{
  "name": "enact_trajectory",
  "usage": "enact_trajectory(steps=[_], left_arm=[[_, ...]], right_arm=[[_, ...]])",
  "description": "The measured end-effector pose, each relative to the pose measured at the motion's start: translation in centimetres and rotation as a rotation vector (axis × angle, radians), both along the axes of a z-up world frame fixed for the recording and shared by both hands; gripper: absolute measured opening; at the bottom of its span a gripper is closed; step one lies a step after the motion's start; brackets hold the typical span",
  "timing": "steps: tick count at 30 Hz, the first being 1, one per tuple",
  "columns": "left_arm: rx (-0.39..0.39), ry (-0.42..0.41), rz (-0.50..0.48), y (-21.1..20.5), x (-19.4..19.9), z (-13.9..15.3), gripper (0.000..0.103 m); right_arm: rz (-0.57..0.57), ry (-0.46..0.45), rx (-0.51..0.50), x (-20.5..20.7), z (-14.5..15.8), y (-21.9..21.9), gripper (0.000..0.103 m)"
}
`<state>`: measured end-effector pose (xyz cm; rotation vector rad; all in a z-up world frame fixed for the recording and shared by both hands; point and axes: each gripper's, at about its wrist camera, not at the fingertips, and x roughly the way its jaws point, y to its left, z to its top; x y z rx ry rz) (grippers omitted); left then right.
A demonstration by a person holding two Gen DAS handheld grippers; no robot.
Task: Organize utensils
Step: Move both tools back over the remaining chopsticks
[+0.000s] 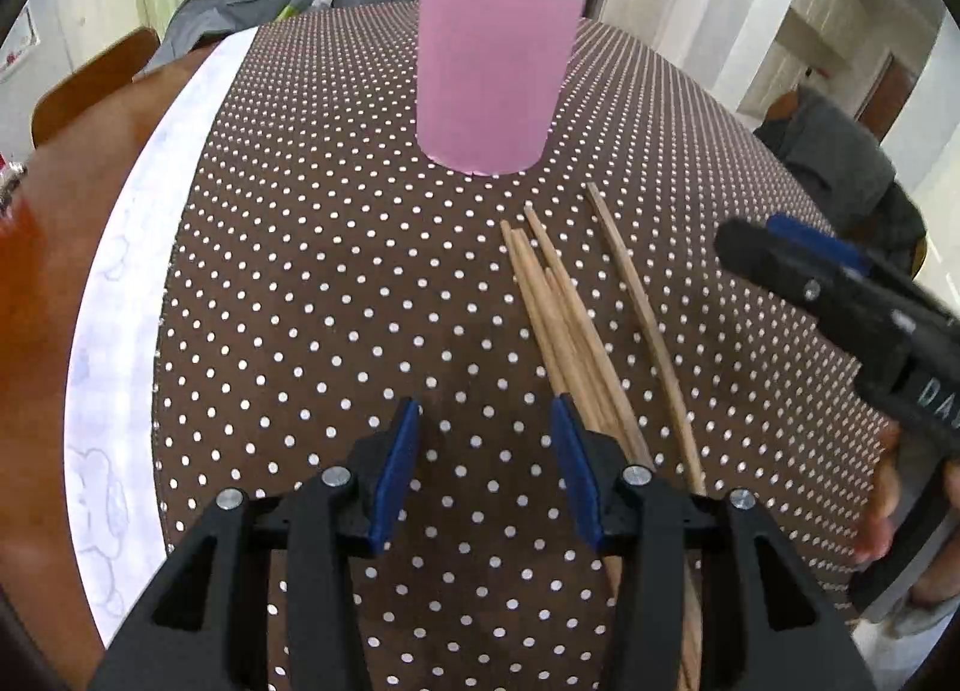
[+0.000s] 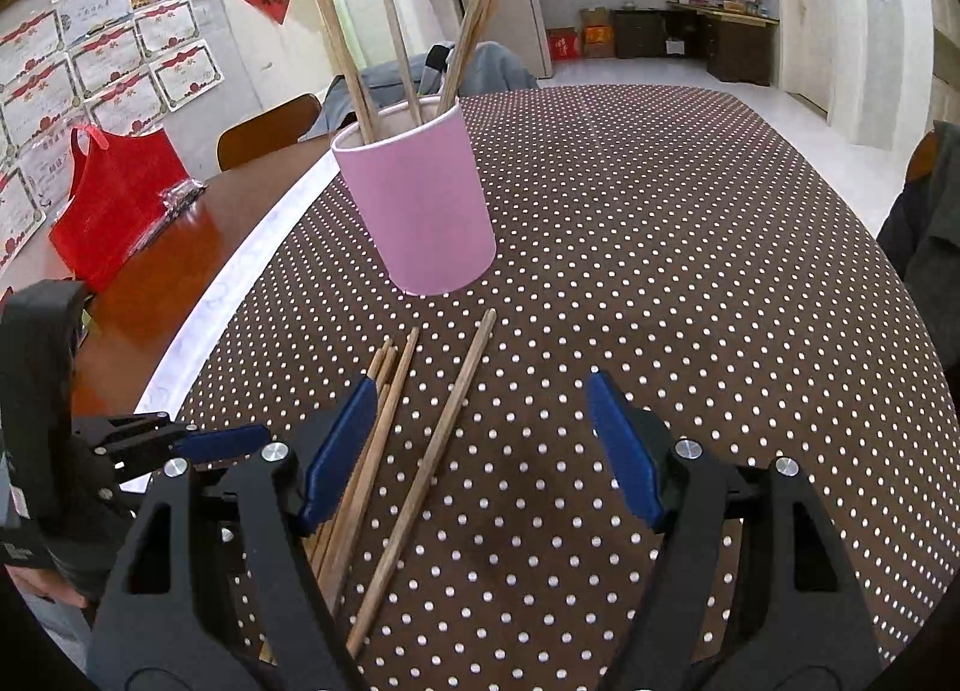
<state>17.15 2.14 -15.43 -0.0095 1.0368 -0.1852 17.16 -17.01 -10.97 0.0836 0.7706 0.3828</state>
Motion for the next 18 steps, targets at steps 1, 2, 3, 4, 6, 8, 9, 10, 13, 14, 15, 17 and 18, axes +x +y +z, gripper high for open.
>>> enact_trajectory(steps=[1,2,3,4,6,8,9,10,13,14,15,17,18], left_arm=[[0.018,-0.003,-0.004,-0.2,-0.2,0.0,0.045],[0.035,-0.007,-0.007,-0.4,-0.3,0.0,0.046],[0.043,-0.007,-0.006,-0.6,-0.4,-0.1,0.046],[0.055,-0.007,-0.004,-0.8,-0.4,0.0,0.046],[0.1,-0.013,-0.009,-1.4,-0.3,0.1,0.046],[0.126,-0.02,-0.006,-1.8,-0.2,0.1,0.046],[0.12,-0.017,-0.004,-1.9,-0.2,0.3,0.046],[0.095,-0.013,-0.008,-1.8,-0.2,0.4,0.046],[0.068,-0.022,-0.001,-1.4,-0.5,1.0,0.046],[0.062,-0.026,-0.002,-1.4,-0.4,1.1,0.046],[0.058,-0.026,-0.006,-1.4,-0.4,1.2,0.046],[0.057,-0.017,-0.017,-1.6,-0.3,1.1,0.046],[0.066,-0.013,-0.025,-1.9,-0.2,0.9,0.046]], right_arm=[[0.0,0.001,0.001,-0.2,-0.1,-0.1,0.072],[0.0,0.004,0.002,-0.2,-0.1,-0.1,0.072],[0.0,0.007,0.002,-0.3,-0.3,-0.3,0.072],[0.001,0.01,0.002,-0.4,-0.3,-0.3,0.072],[0.0,0.011,0.001,-0.6,-0.5,-0.5,0.072],[-0.001,0.013,0.004,-0.7,-0.4,-0.5,0.072],[-0.004,0.013,0.006,-0.7,-0.4,-0.7,0.072],[-0.006,0.012,0.007,-0.8,-0.3,-0.7,0.072],[-0.008,0.014,0.012,-0.7,-0.3,-1.0,0.072],[-0.009,0.013,0.012,-0.7,-0.3,-1.1,0.072],[-0.01,0.015,0.014,-0.6,-0.3,-1.1,0.072],[-0.012,0.02,0.019,-0.5,-0.5,-1.3,0.072],[-0.013,0.022,0.019,-0.4,-0.5,-1.3,0.072]])
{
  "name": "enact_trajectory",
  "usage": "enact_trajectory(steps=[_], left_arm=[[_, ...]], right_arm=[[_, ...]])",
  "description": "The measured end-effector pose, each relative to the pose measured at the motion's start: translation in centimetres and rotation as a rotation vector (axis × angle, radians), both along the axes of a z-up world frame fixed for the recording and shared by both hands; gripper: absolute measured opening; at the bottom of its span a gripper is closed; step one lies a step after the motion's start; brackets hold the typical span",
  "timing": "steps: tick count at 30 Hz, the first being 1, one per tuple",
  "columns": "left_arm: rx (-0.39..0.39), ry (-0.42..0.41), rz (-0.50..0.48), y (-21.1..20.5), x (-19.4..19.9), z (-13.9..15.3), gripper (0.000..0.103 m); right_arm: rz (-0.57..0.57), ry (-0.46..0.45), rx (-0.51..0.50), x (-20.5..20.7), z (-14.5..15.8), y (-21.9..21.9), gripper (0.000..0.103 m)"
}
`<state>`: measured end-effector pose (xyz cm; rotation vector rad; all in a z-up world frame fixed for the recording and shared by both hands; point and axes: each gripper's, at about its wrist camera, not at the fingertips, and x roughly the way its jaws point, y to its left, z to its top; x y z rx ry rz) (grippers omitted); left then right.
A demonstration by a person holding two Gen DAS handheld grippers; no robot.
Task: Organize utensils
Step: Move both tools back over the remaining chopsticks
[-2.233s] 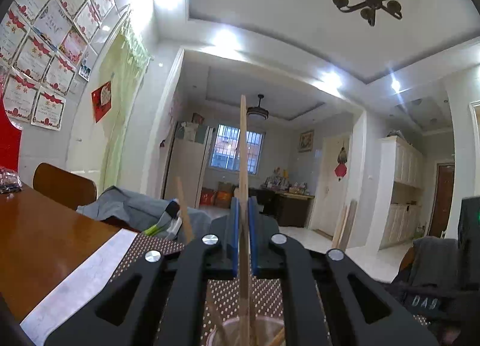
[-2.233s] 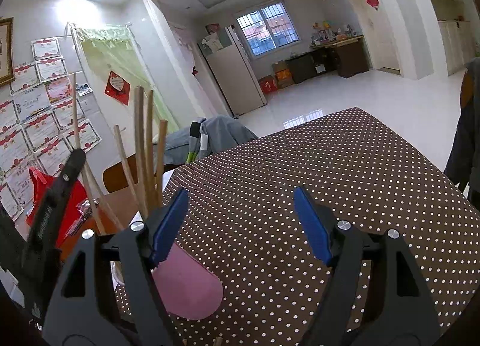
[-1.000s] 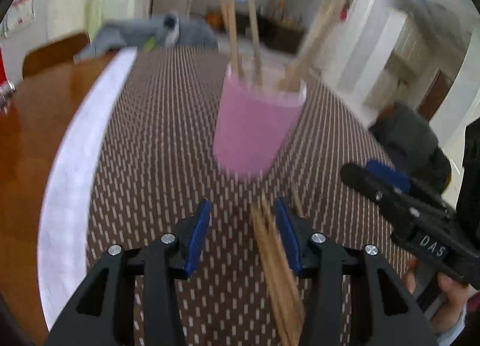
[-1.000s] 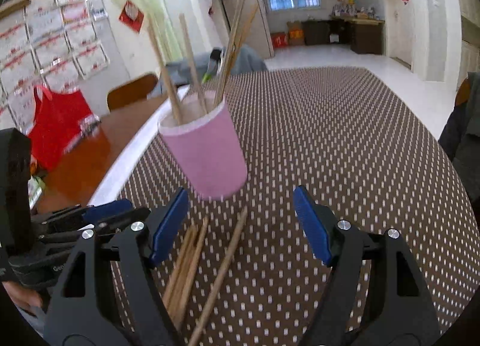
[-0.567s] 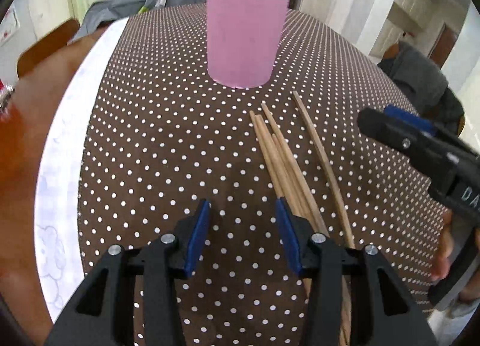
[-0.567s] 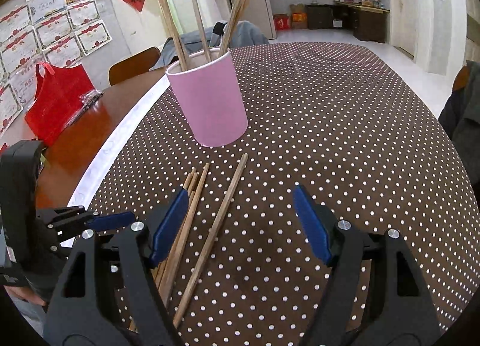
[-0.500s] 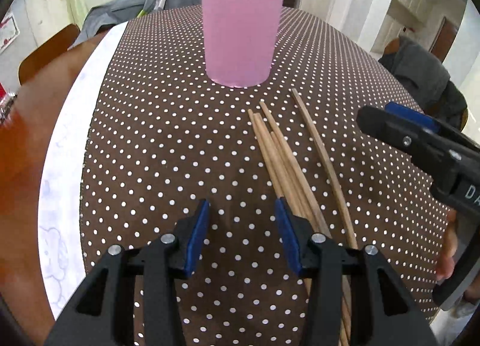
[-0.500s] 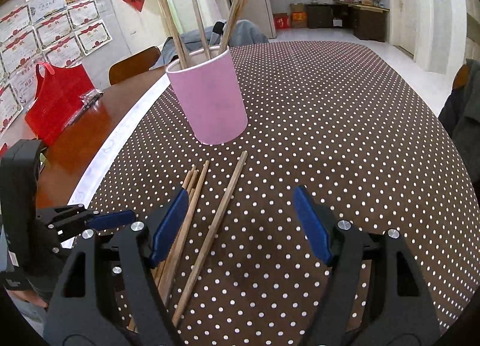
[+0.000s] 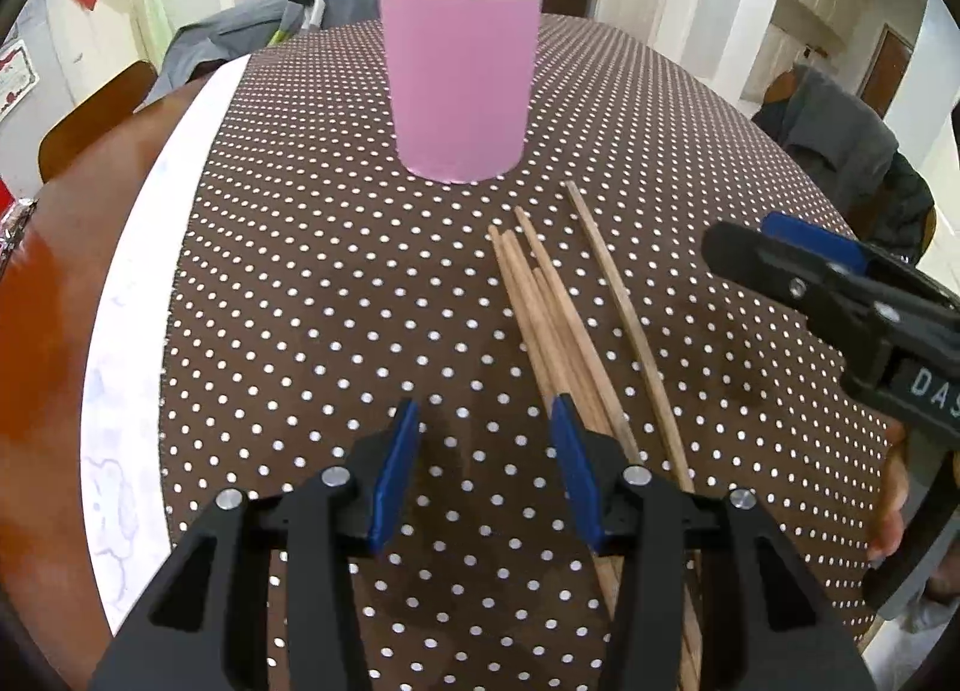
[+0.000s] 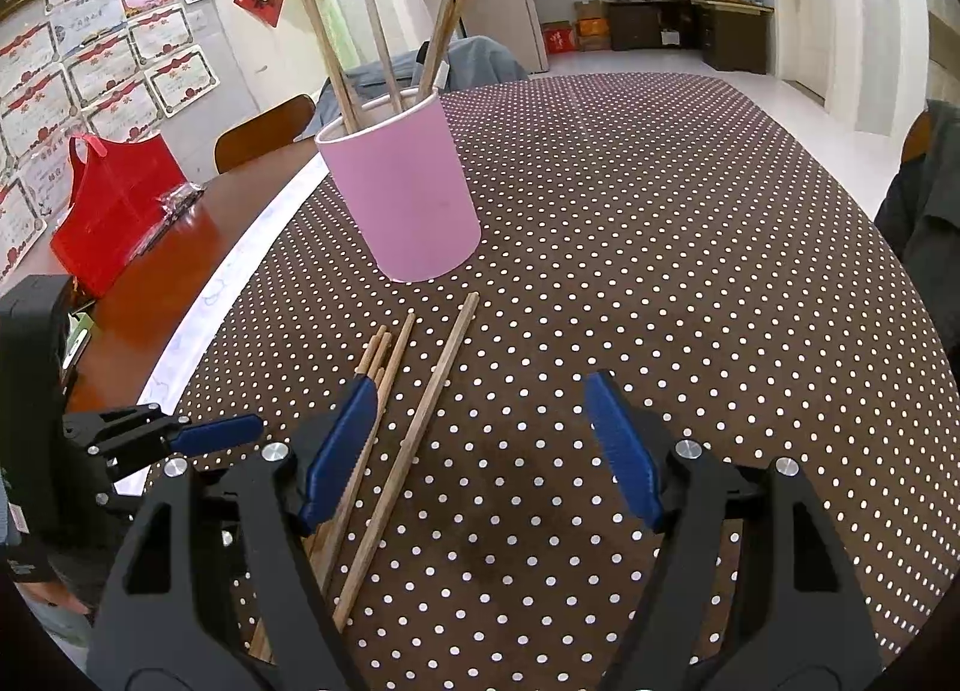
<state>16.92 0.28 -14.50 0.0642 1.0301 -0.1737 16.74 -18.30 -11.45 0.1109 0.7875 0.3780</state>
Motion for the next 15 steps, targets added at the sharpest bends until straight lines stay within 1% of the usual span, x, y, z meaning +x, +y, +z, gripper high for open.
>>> enact_trajectory(steps=[3,6,10,12,13,14,15], left_arm=[[0.026,-0.026,-0.015,-0.7,0.0,-0.1,0.046],[0.034,-0.029,-0.011,-1.0,0.1,0.1,0.047],[0.041,-0.009,-0.012,-1.2,0.9,0.2,0.047],[0.063,0.014,-0.031,-1.7,1.1,-0.2,0.047],[0.077,0.008,-0.039,-1.8,1.1,-0.2,0.047],[0.074,0.008,-0.046,-1.7,1.1,-0.1,0.047],[0.05,0.016,-0.043,-1.3,1.2,-0.1,0.047]], right_arm=[[0.003,0.002,0.0,0.1,0.0,-0.1,0.072],[0.007,0.007,-0.002,0.2,0.0,0.0,0.072],[0.015,0.014,-0.018,0.4,0.0,0.3,0.072],[0.022,0.026,-0.03,0.6,-0.3,0.6,0.072],[0.027,0.037,-0.036,0.7,-0.4,0.7,0.072],[0.034,0.05,-0.043,0.9,-0.6,0.9,0.072],[0.035,0.056,-0.05,1.0,-0.7,1.0,0.072]])
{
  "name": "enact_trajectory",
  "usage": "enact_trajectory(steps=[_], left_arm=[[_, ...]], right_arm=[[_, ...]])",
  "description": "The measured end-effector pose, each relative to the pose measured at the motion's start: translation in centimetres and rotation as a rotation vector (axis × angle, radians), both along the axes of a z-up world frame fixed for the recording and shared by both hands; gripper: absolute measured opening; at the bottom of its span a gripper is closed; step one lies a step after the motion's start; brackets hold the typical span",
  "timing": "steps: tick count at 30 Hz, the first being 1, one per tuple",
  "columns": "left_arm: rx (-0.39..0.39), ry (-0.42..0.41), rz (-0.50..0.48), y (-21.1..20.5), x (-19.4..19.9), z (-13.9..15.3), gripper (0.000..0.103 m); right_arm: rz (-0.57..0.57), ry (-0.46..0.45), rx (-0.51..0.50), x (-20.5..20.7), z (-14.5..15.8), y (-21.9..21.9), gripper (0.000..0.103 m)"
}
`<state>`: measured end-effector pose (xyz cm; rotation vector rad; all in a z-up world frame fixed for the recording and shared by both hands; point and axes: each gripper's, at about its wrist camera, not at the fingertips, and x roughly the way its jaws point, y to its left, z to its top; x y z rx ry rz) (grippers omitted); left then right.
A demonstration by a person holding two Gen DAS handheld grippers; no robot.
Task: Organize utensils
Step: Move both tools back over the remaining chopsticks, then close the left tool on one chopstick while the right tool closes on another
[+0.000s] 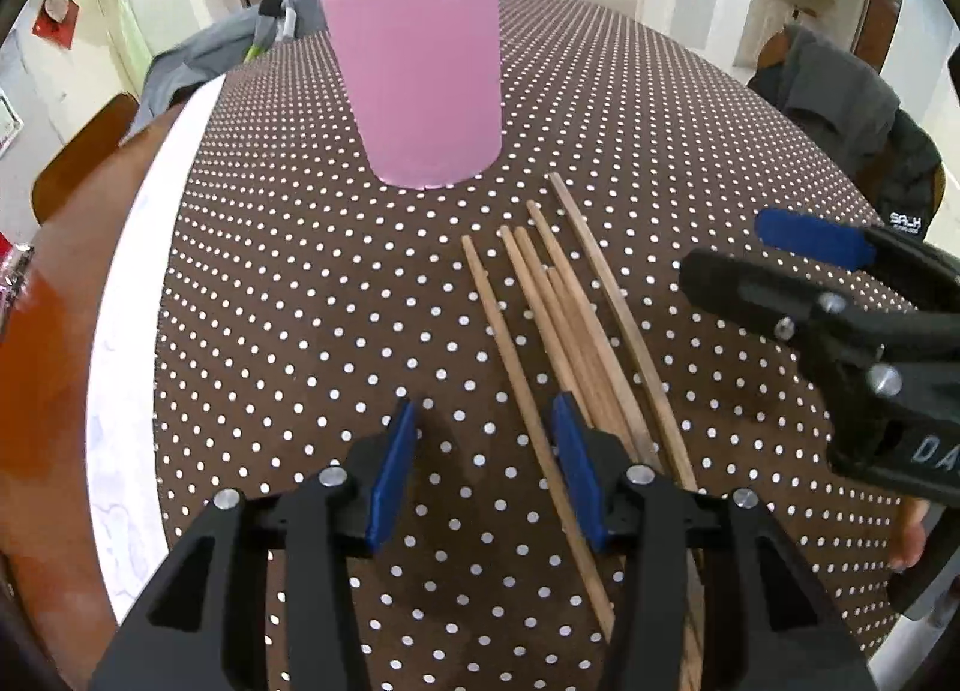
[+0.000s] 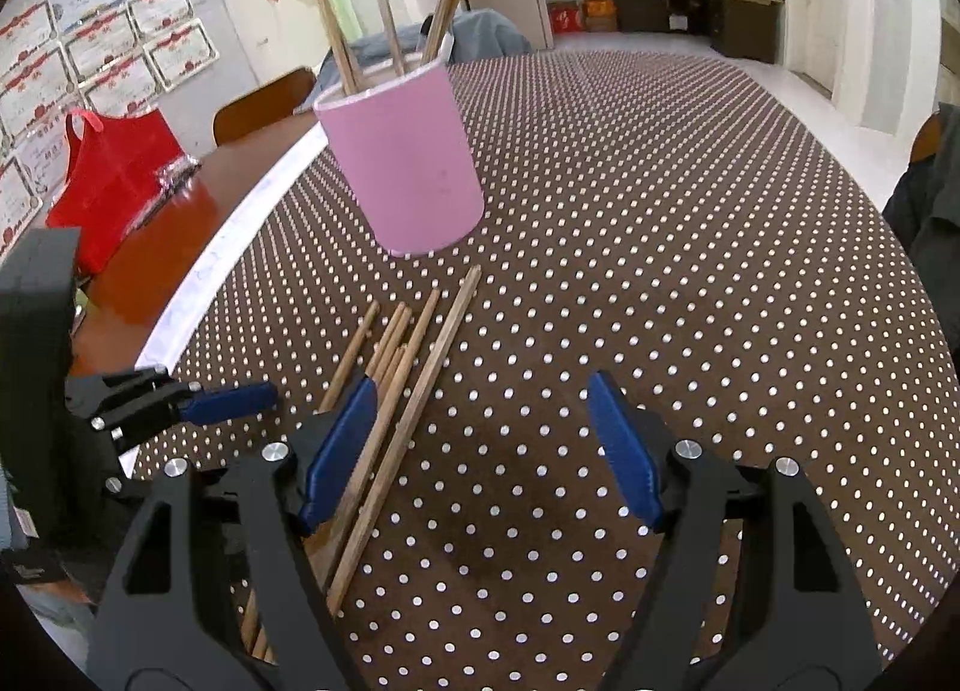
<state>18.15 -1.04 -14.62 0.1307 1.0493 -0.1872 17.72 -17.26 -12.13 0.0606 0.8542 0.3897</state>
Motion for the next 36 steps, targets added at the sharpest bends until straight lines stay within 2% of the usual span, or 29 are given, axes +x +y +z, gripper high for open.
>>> enact_trajectory(steps=[7,13,17,18,21,28,31,36], left_arm=[[-0.007,-0.002,0.014,2.7,0.0,0.2,0.047],[-0.01,-0.004,0.016,2.9,0.2,0.1,0.038],[-0.019,-0.004,0.023,3.2,1.0,0.0,0.024],[-0.022,-0.002,0.023,3.3,1.2,0.0,0.023],[-0.038,0.006,0.023,3.4,1.6,0.0,0.015],[-0.031,0.015,-0.02,2.0,2.3,0.0,0.01],[-0.024,0.016,-0.036,1.4,2.6,0.0,0.009],[-0.069,0.031,-0.023,2.1,3.1,0.0,0.007]], right_arm=[[0.058,0.038,-0.083,0.4,-0.8,2.2,0.072],[0.086,0.067,-0.183,1.2,-1.9,4.3,0.072],[0.1,0.084,-0.202,1.6,-2.2,4.6,0.058],[0.104,0.09,-0.21,1.7,-2.2,4.5,0.051],[0.117,0.116,-0.203,2.0,-2.2,3.8,0.045],[0.192,0.146,-0.323,2.7,-1.9,5.2,0.041],[0.242,0.173,-0.351,3.1,-1.7,5.9,0.02],[0.275,0.227,-0.334,4.5,-1.3,6.2,0.015]])
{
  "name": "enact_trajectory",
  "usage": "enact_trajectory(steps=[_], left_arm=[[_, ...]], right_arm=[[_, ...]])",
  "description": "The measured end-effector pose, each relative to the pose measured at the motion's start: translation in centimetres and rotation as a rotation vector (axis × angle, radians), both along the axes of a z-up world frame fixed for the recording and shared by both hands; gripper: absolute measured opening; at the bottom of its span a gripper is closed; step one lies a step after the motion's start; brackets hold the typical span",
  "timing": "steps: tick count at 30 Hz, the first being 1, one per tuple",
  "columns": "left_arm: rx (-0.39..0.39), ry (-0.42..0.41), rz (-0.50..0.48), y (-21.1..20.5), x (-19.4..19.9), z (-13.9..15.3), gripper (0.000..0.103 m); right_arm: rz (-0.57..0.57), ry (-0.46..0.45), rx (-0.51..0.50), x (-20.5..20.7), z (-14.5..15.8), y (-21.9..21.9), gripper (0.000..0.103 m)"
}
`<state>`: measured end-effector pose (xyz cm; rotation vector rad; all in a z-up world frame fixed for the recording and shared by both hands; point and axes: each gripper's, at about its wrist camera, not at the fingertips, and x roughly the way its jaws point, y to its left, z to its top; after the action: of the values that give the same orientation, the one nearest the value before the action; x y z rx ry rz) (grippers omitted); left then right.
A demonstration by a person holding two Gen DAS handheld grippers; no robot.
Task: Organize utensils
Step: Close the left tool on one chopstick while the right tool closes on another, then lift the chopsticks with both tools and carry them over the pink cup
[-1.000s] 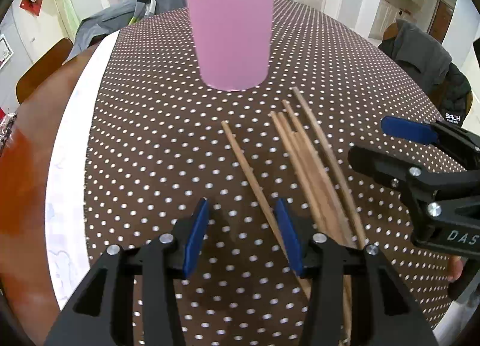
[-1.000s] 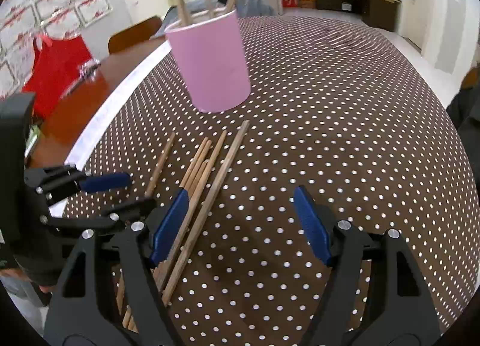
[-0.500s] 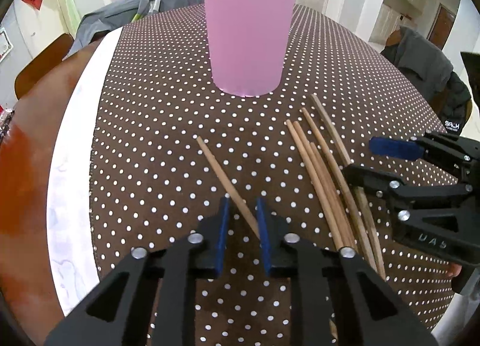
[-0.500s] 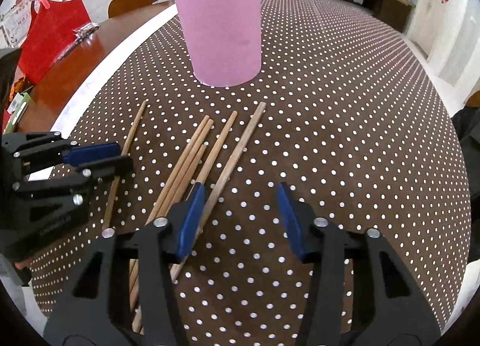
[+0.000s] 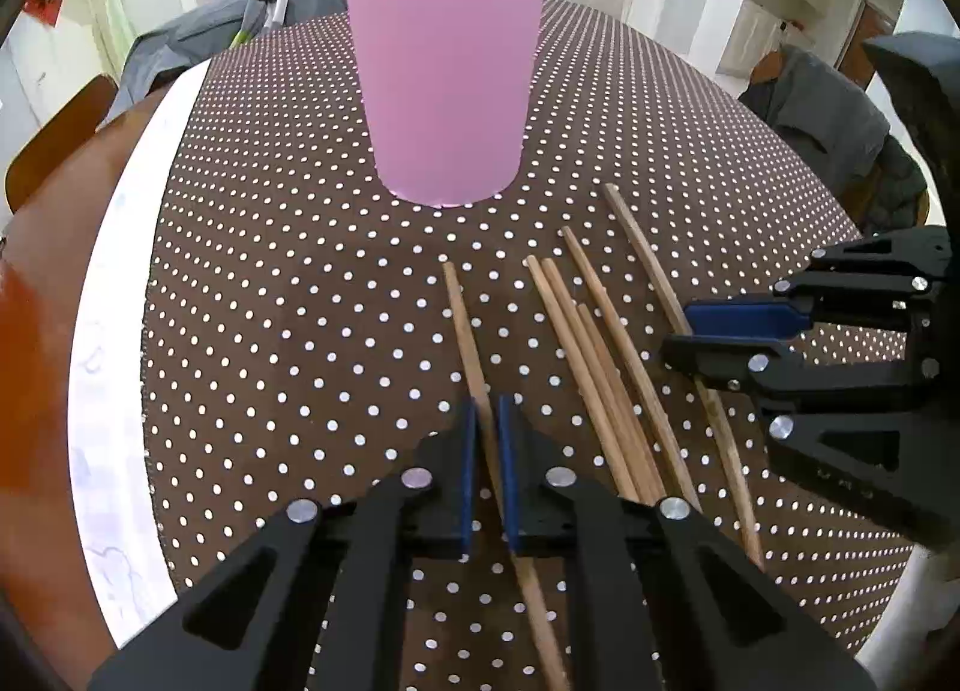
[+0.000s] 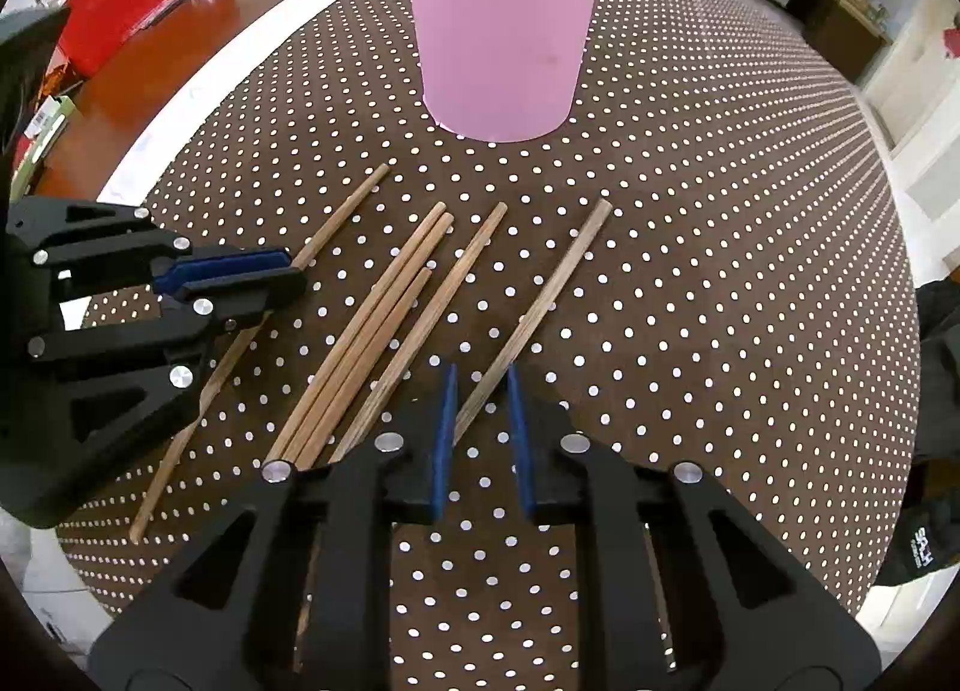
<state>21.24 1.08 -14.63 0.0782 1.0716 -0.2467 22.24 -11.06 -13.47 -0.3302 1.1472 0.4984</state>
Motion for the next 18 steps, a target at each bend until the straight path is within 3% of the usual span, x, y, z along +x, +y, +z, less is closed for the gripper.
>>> enact_trajectory(steps=[7,9,18], left_arm=[[-0.038,-0.015,0.009,0.1,0.0,0.3,0.005],[-0.039,-0.036,0.01,0.0,-0.3,0.7,0.005],[-0.055,-0.155,0.014,-0.4,-1.7,3.9,0.005]], right_arm=[[-0.005,0.003,0.023,0.3,0.6,-1.3,0.01],[0.0,0.0,0.028,0.0,0.8,-1.3,0.006],[-0.012,-0.011,0.086,-1.0,1.4,-4.4,0.006]])
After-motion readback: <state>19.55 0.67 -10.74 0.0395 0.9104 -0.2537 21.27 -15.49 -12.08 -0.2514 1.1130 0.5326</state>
